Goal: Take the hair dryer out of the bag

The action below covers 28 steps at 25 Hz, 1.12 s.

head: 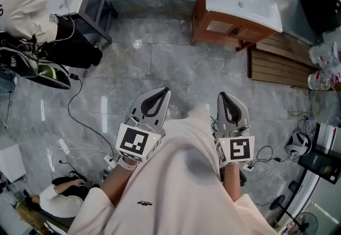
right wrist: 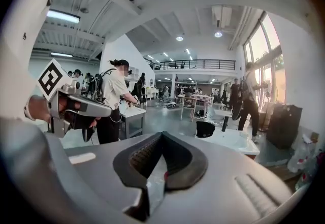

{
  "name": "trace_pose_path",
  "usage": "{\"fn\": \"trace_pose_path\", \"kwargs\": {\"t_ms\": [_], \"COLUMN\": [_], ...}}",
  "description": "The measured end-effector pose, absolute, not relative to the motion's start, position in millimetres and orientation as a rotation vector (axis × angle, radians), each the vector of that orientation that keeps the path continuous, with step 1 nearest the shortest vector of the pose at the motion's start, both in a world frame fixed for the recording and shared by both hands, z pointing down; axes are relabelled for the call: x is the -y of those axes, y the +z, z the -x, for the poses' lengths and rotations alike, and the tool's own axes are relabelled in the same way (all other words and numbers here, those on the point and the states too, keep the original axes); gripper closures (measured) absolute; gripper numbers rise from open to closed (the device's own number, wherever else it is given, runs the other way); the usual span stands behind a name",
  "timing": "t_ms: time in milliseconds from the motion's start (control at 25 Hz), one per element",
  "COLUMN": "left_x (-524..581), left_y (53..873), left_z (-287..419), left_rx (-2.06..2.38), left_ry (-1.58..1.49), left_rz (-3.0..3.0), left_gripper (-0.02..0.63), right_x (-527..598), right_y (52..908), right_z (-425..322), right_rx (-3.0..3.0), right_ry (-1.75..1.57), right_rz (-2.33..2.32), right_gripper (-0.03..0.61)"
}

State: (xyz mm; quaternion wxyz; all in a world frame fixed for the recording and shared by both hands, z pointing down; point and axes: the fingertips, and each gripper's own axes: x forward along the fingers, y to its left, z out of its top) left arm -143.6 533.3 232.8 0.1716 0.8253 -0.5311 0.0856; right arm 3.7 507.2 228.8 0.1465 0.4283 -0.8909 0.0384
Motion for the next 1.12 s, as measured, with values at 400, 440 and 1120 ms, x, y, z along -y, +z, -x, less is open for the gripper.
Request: {"fn": "trace_pose_path", "kwargs": {"t_ms": [400, 440, 1120], "left_x": [-495, -487, -251], "left_y": [237, 238, 228], "left_z": [153, 153, 73], "left_rx": [1.503, 1.503, 1.56], "left_ry": [0.217, 0.221, 0.312], "left_rz": [-2.366, -2.367, -2.289], "left_gripper": [0.606, 0.606, 0.604], "right_x": [-471, -461, -228], "right_y": [229, 229, 236], "right_z": [0, 0, -64], "right_rx": [2.619, 2.632, 2.711], "right_ry": [0.248, 0.259, 0.298], "right_rz": [-1.289, -1.295, -1.213], "right_gripper": [0.48, 0.48, 0.452]}}
